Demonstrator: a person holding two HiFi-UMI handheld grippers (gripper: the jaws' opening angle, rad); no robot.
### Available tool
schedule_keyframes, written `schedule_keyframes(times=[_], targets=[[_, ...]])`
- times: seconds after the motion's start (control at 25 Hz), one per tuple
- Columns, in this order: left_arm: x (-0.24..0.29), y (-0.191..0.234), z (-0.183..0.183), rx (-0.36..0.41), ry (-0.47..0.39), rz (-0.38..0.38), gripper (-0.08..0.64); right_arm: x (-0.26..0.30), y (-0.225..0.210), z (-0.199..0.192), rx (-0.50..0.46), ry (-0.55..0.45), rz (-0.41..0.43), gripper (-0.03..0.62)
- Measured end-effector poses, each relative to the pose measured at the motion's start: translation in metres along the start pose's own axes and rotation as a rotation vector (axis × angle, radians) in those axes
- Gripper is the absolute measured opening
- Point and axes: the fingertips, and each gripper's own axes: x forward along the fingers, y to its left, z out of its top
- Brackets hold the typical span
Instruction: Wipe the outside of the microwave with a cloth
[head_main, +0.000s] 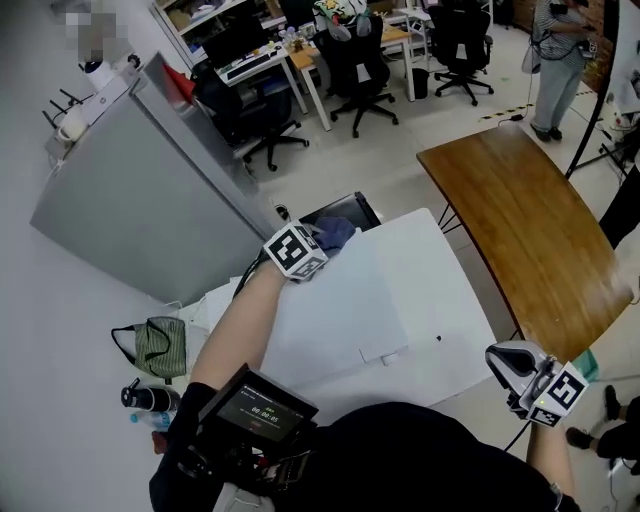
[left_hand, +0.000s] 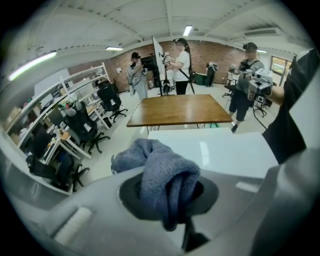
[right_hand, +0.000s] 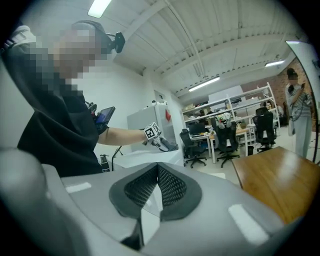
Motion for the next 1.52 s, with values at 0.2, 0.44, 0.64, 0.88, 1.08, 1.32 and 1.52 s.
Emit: schedule_keyframes(times=[0.2,0.44,0.64,0.88,1.08,1.32,1.52], targets=[[0.028,-0.024,0.057,0.029,-0.117,-0.074,0.057,-0.022,0.003,-0.004,0.013,0.003,-0.083,0.006],[-0.064,-0.036,-0.005,0.007,-0.241,-0.107,0.057,0.044,0.057,0.013,-0.049,0.005,0.007,0.006],[-0.166,-0.025,-0.173,-0.111,-0.171,0.046,0.057,0.126,0.125,0.018,-0.079,0.015,0.185,0.006],[-0.197,-0.038,-0.282,-0.236,-0.12,0.107,0.057,0.181,0.179,0.02,-0.099,0.023,0.313,0.006],[-0.16,-0.048,-0.245,-0.21,-0.14,0.05,0.057,0.164,0.163,0.018,-0.098,0.017,0.279,0.006],[-0.074,-0.053,-0.105,-0.073,-0.133,-0.038,0.057,0.079,0.086,0.006,-0.059,0.015,0.116,0.006],[-0.006,-0.065,0.011,0.046,-0.142,-0.09,0.057,0.008,0.027,0.006,-0.036,0.005,-0.022,0.006]])
